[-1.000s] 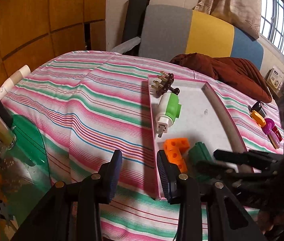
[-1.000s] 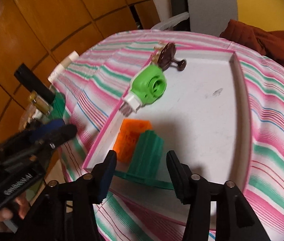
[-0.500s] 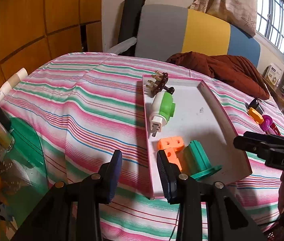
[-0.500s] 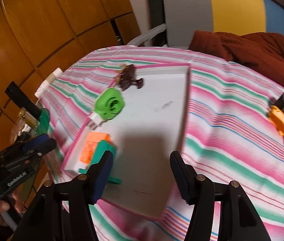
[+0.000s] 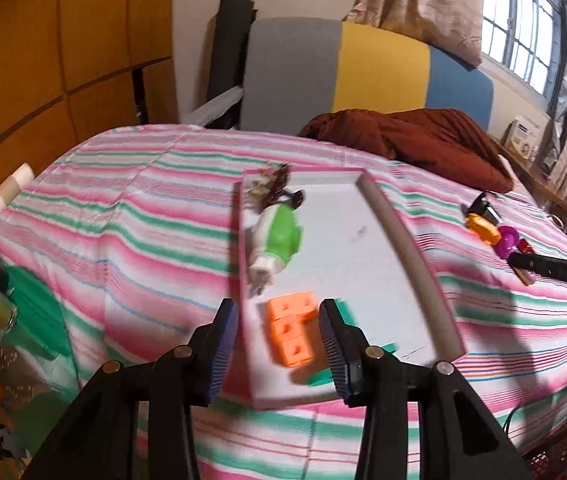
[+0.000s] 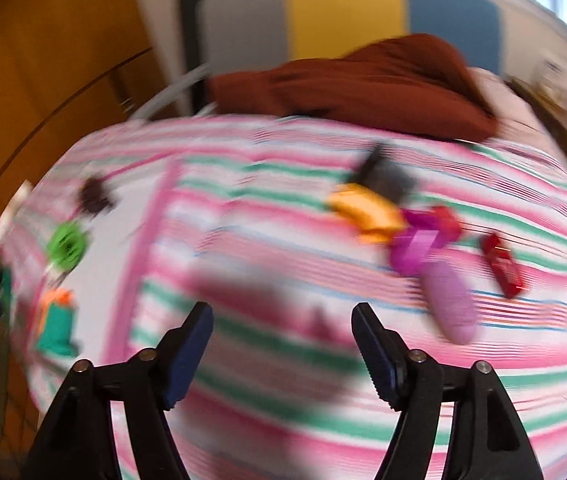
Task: Organize rigid objects
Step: 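Move both tools back toward the red capsule and purple toys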
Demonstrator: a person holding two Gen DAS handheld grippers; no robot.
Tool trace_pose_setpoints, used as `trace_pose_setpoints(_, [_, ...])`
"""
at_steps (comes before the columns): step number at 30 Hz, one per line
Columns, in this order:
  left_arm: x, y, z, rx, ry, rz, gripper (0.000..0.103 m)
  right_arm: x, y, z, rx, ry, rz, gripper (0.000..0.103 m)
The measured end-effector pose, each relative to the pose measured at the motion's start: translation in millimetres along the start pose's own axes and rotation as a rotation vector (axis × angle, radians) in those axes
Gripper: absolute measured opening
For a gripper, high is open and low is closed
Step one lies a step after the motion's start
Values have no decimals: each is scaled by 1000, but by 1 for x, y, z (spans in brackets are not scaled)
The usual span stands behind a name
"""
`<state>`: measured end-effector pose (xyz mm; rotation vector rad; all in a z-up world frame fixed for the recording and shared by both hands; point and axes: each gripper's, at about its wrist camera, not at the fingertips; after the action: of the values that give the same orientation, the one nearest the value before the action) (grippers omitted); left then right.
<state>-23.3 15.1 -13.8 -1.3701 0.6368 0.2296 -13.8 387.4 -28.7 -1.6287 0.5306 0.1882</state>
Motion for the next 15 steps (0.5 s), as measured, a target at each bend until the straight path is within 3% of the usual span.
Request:
trace_pose_setpoints(3, [-9, -4, 20, 32, 40, 13, 51, -1, -8, 50, 81, 131, 46, 73])
trace_pose_setpoints(8, [-22, -7, 66, 82, 138, 28, 57, 11, -16, 128, 183, 460, 79, 73])
trace_pose_setpoints(12, [-31, 1, 111, 116, 235, 9, 57, 20, -18, 164, 112, 632, 62, 73])
trace_pose_setpoints(15, [-39, 12, 146, 148, 302, -17, 57, 23, -17, 172, 87, 679, 53, 73])
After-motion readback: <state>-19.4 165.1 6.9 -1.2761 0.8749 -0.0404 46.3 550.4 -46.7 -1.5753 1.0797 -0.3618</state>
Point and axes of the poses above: each gripper's, at about its wrist camera, not at the fingertips, and y roughly the way its jaws point, z to its right, x to its underside, and after that the axes turned 10 degrees about -z, right-handed
